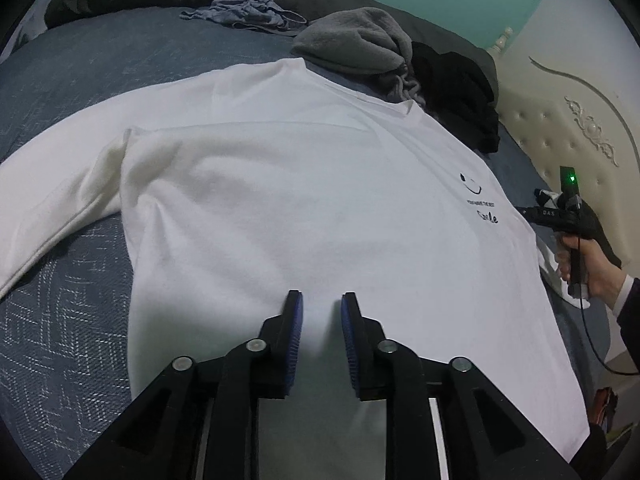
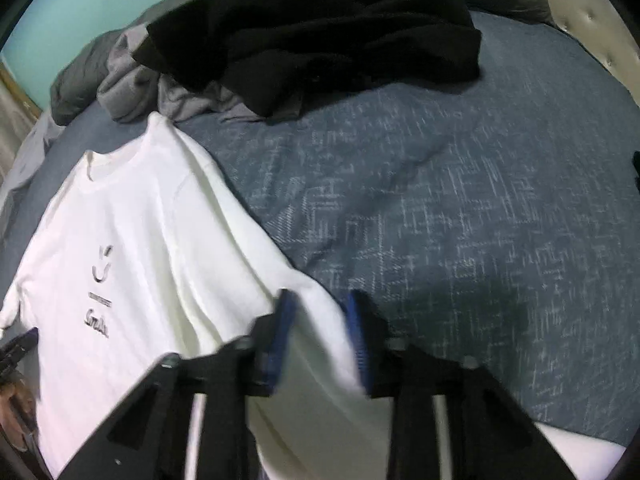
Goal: Fold clothes
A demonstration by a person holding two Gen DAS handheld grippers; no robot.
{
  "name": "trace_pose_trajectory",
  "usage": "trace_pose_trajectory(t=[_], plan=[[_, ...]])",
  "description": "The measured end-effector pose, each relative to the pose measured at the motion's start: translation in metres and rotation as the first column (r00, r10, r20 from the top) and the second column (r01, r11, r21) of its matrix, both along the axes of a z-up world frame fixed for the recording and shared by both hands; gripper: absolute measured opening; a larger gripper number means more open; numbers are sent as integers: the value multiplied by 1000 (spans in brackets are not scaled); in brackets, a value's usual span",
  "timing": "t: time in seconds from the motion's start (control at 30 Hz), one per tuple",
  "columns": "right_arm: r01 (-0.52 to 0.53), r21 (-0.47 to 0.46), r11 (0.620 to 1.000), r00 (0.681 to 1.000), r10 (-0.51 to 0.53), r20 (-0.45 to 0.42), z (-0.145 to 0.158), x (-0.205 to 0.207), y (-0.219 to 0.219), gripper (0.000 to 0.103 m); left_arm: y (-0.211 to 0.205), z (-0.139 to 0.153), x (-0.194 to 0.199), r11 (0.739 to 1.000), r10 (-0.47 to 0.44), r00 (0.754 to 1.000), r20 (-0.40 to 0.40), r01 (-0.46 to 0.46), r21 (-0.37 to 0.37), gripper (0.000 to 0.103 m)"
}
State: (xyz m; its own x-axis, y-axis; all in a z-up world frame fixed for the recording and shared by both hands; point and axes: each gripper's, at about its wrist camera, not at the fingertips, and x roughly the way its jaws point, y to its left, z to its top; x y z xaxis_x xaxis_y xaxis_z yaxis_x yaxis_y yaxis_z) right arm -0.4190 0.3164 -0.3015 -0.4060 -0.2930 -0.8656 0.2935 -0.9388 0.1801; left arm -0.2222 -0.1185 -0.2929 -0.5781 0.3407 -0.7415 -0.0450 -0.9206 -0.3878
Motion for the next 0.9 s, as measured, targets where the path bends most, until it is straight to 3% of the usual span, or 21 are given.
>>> trace_pose_trajectory(t=[0.1, 0.37, 0.47, 0.67, 0.9], plan=[[-4, 24, 1000, 1000, 4, -29, 6, 1, 1, 2, 0, 0, 0, 1000, -1, 1000, 1, 1, 1, 24], [107, 58, 993, 979, -96, -177, 44, -15, 19, 1, 0, 1, 0, 1000, -7, 1000, 6, 7, -6, 25], [117, 98, 988, 979, -98, -181, 42, -28, 18, 1, -1, 1, -1, 1000, -11, 1000, 8, 11, -9, 25], [108, 143, 984, 990, -93, -106, 19, -48, 15, 2, -7, 1, -4, 1000, -14, 1000, 14, 14, -5, 25], [102, 45, 994, 989, -96, -111, 34, -55, 11, 5, -8, 2, -5, 1000, -19, 1000, 16, 19, -3, 25]])
